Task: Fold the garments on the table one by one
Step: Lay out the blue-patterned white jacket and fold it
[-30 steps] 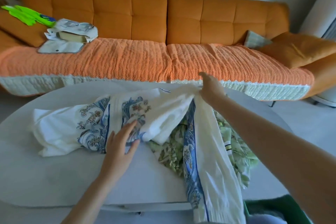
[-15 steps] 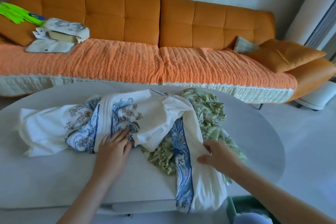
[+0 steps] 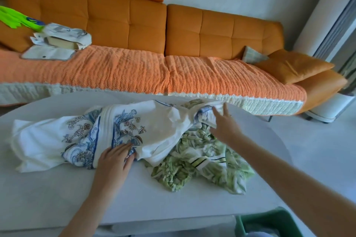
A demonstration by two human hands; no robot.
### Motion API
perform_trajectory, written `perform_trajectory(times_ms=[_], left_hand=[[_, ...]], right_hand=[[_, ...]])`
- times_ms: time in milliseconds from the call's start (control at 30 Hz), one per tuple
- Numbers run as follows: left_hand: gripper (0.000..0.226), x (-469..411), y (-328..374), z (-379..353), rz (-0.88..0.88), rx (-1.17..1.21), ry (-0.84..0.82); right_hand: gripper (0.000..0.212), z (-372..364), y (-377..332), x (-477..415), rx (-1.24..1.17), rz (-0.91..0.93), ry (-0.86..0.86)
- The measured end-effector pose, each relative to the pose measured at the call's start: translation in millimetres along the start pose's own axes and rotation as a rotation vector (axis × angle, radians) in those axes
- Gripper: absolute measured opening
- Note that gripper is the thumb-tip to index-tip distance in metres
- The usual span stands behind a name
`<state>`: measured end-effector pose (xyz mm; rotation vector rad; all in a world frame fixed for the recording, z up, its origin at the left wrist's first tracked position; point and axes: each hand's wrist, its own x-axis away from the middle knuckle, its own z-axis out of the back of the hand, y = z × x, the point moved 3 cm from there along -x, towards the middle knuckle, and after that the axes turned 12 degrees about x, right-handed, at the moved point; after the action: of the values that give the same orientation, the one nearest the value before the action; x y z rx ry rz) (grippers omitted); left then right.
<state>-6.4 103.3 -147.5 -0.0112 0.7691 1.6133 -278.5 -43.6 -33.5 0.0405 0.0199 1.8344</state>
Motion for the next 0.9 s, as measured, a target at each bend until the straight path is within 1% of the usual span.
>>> perform_trajectory(times_ms=[33, 100, 167, 200, 233, 267, 333, 367, 400, 467, 533, 567, 600, 633, 667, 733, 800, 833, 867, 900], left_hand=[[0.05, 0, 1, 0, -0.005, -0.006, 0.019], [0.049, -2, 4, 0, -0.013, 0.002, 0.033], [0.049, -3, 4, 0, 0.006, 0.027, 0.014], [0.048, -1, 3, 0, 0.012, 0.032, 0.006], [0.047, 0, 5, 2, 0.0, 0.032, 0.007], [0.045, 2, 6, 4, -0.015, 0.038, 0.014], [0.042, 5, 8, 9, -0.007, 0.113, 0.042], [0.042, 7, 6, 14, 0.019, 0.158, 0.077], [0.041, 10, 0, 19, 0.058, 0.194, 0.124], [0.039, 21, -12, 36, 0.102, 0.238, 0.237], [0.026, 36, -28, 62, 0.143, 0.253, 0.38], [0.019, 44, -41, 74, 0.209, 0.247, 0.436], [0.018, 52, -55, 85, 0.301, 0.234, 0.46], [0.02, 58, -71, 94, 0.398, 0.228, 0.441], [0.02, 62, -86, 98, 0.482, 0.242, 0.385], [0.022, 63, -100, 99, 0.598, 0.248, 0.193], [0.037, 51, -100, 96, 0.606, 0.129, 0.015], [0.047, 41, -95, 93, 0.604, 0.119, -0.051], [0.059, 31, -92, 89, 0.597, 0.157, -0.109], [0.069, 22, -87, 87, 0.578, 0.247, -0.131]], right_hand=[[0.077, -7, -11, 12, 0.023, 0.067, 0.034], [0.052, -17, -33, 37, -0.078, 0.194, 0.067], [0.029, -28, -59, 57, -0.232, 0.242, -0.002], [0.024, -34, -72, 62, -0.28, 0.241, -0.065], [0.023, -39, -85, 65, -0.302, 0.228, -0.123], [0.028, -43, -96, 63, -0.283, 0.225, -0.157], [0.045, -53, -108, 56, -0.236, 0.169, -0.183], [0.047, -58, -111, 51, -0.263, 0.121, -0.177], [0.044, -60, -114, 49, -0.332, 0.068, -0.149], [0.029, -63, -121, 44, -0.576, -0.029, -0.096], [0.012, -55, -129, 44, -0.89, -0.055, -0.069], [0.008, -46, -131, 44, -1.007, -0.046, -0.049], [0.014, -36, -132, 43, -1.075, -0.029, 0.001], [0.018, -24, -131, 41, -1.105, -0.001, 0.064], [0.019, -9, -131, 39, -1.137, 0.04, 0.135], [0.016, 20, -128, 32, -1.135, 0.087, 0.265], [0.012, 46, -124, 21, -1.132, 0.07, 0.37], [0.015, 53, -122, 14, -1.145, 0.061, 0.389], [0.021, 57, -121, 7, -1.161, 0.053, 0.385], [0.031, 58, -122, 2, -1.166, 0.06, 0.331]])
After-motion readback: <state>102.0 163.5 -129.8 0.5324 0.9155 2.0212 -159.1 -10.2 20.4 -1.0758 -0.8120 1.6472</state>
